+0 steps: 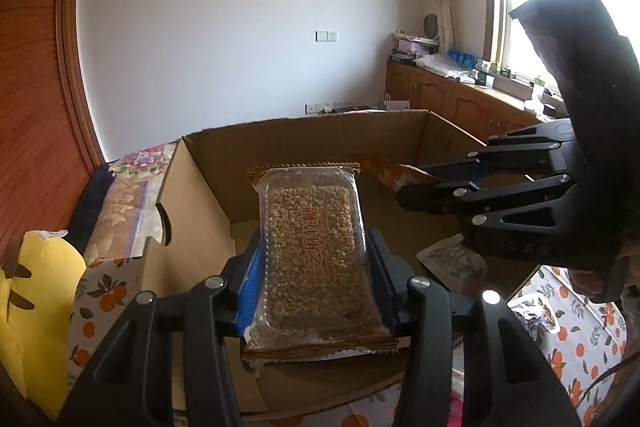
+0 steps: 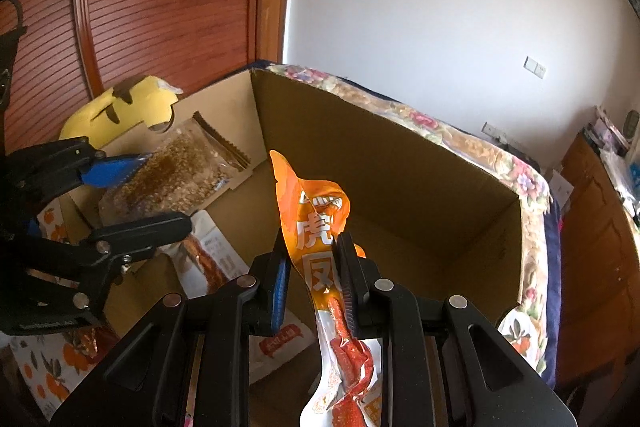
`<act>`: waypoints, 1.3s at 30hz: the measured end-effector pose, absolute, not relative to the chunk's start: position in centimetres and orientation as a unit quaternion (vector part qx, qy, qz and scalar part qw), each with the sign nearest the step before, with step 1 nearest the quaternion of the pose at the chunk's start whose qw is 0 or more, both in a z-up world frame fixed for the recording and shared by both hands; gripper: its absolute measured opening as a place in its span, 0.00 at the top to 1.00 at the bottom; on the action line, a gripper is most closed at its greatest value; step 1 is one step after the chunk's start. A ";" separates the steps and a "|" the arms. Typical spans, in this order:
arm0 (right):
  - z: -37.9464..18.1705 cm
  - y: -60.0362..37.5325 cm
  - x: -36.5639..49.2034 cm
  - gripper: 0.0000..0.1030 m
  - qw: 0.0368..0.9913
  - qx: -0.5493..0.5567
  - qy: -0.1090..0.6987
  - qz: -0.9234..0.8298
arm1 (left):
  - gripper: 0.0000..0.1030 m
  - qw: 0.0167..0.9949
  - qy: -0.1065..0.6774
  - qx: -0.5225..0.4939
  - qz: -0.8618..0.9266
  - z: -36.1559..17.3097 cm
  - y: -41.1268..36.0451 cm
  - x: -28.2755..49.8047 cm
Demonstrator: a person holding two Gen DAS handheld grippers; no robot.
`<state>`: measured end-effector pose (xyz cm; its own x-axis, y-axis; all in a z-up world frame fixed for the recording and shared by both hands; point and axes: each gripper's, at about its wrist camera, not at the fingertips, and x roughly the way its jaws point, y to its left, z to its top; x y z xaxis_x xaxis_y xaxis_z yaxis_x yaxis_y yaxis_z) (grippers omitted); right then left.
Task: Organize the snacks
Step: 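Carry the rice-cake pack and orange packet into the box and release both, then withdraw both open grippers from the box back toward the remaining snacks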
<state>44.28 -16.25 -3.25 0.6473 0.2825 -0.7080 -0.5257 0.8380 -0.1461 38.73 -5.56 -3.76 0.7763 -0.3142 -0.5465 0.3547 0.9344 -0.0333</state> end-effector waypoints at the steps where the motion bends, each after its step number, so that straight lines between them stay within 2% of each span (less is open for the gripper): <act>1: -3.3 -16.2 44.3 0.79 0.891 -0.173 0.355 0.226 | 0.53 0.941 0.286 0.035 -0.178 -3.9 -5.5 38.9; 7: -3.8 -15.1 44.3 0.79 0.887 -0.188 0.359 0.220 | 0.51 0.938 0.296 0.030 -0.177 -4.3 -5.5 39.4; 9: -3.8 -15.2 44.2 0.79 0.888 -0.189 0.358 0.219 | 0.45 0.939 0.294 0.027 -0.176 -4.2 -5.4 39.3; 17: -3.7 -15.9 43.8 0.77 0.891 -0.168 0.360 0.219 | 0.43 0.937 0.299 0.037 -0.175 -4.1 -5.4 38.4; 28: 0.5 -19.1 37.6 0.74 0.918 -0.116 0.311 0.217 | 0.38 0.939 0.292 0.050 -0.177 -1.9 -4.5 33.4; 34: 0.4 -21.5 32.6 0.66 0.922 -0.082 0.315 0.211 | 0.35 0.936 0.299 0.042 -0.182 -2.7 -4.0 30.0; 39: -2.1 -23.2 28.6 0.59 0.918 -0.053 0.338 0.199 | 0.35 0.930 0.318 0.036 -0.180 -5.3 -3.8 27.1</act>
